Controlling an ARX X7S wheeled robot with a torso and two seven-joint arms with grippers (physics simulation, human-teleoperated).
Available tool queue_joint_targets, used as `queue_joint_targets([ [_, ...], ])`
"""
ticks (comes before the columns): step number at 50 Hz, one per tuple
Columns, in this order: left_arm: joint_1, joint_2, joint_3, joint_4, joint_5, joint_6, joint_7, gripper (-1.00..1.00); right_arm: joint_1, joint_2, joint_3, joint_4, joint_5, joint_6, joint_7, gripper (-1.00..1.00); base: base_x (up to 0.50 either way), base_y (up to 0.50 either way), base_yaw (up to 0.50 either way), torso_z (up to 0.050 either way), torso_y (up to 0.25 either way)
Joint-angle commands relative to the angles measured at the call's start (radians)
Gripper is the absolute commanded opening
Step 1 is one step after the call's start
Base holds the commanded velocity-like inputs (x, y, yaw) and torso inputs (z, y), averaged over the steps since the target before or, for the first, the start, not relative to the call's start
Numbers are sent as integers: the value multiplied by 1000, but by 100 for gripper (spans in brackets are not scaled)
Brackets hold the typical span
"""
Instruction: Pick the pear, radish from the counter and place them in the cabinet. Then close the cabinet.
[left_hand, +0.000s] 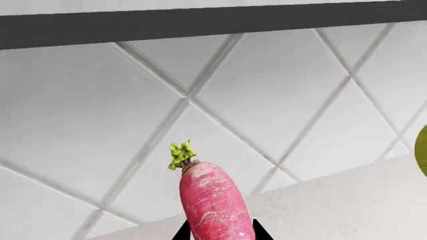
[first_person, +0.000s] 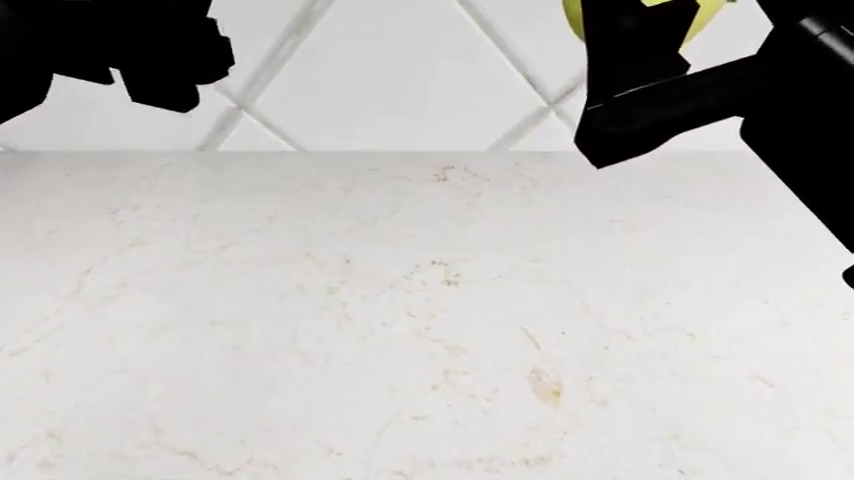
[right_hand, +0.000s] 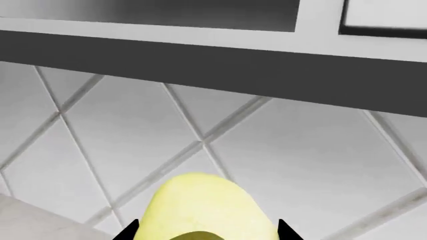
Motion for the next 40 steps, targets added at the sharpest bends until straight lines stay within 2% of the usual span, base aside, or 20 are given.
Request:
queue_joint_targets([
  [1,-162,12,34,-28,-71,10,-37,-100,-20,3,-2,-19,16,-9,8,-100,0,0,0,0,0],
  [11,-264,-9,56,-25,-145,24,-71,-100,-37,7,0,-27,17,-20,7,-100,0,0,0,0,0],
  [23,-388,31,84,-106,-123,-15,-51,-100,-46,18,2,-37,31,-33,16,-100,0,0,0,0,0],
  [30,-468,72,89,-194,-51,-71,-5,-100,-45,21,-2,-39,36,-38,17,-100,0,0,0,0,0],
  [40,-567,152,83,-355,198,-180,136,-100,-39,23,-10,-41,50,-47,20,-100,0,0,0,0,0],
])
